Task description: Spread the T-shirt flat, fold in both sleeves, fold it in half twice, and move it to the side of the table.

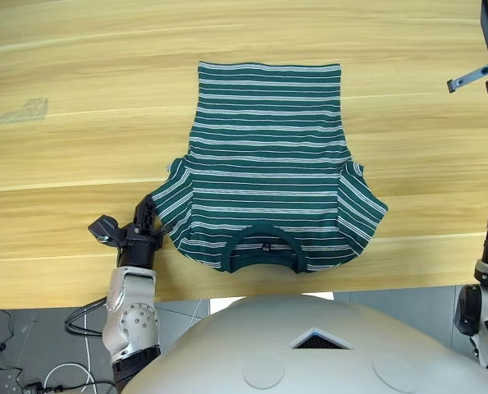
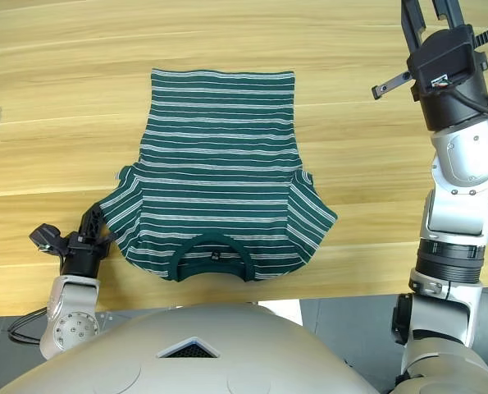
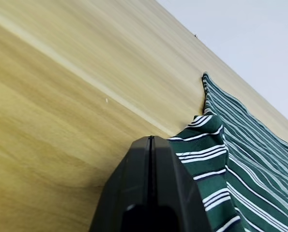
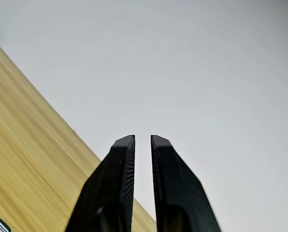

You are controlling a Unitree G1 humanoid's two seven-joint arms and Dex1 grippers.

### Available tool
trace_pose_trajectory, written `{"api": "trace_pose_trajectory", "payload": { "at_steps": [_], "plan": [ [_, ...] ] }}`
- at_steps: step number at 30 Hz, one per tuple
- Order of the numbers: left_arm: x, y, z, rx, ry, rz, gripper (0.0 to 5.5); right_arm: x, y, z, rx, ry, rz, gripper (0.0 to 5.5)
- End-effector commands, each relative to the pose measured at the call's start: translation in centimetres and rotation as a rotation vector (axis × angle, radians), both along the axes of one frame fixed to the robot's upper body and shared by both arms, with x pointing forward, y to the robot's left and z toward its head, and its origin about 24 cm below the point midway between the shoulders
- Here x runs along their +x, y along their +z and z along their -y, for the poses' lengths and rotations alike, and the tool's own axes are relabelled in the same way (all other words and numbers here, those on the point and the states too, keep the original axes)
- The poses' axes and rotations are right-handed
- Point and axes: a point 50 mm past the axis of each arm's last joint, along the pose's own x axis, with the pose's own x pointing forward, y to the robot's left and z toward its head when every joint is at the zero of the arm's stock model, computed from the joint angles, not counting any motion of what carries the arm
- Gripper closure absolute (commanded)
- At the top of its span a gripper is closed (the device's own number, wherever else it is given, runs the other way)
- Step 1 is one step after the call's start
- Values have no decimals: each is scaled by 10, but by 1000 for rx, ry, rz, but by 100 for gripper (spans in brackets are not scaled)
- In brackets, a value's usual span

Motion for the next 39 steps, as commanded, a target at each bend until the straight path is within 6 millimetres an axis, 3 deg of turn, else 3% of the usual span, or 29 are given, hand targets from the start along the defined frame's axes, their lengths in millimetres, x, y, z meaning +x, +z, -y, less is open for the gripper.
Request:
{"api": "trace_pose_trajectory", "payload": {
  "at_steps": [1, 10, 19, 22, 30, 39],
  "plan": [
    [0, 5, 2, 20, -12, 42, 549, 1, -3, -2, -1, 1, -5, 488],
    [9, 21, 14, 41, -99, 142, 549, 3, -6, -4, -15, 8, -16, 488],
    [9, 40, 52, 160, -366, 262, 549, 4, -10, -5, -29, 15, -25, 488],
    [6, 35, 59, 246, -448, 245, 549, 4, -11, -5, -33, 15, -25, 488],
    [-3, -5, 70, 485, -629, 43, 549, 3, -14, -4, -41, 8, -26, 488],
    [-8, -7, 78, 543, -713, 63, 549, 1, -17, -3, -37, 4, -37, 488]
  ]
}}
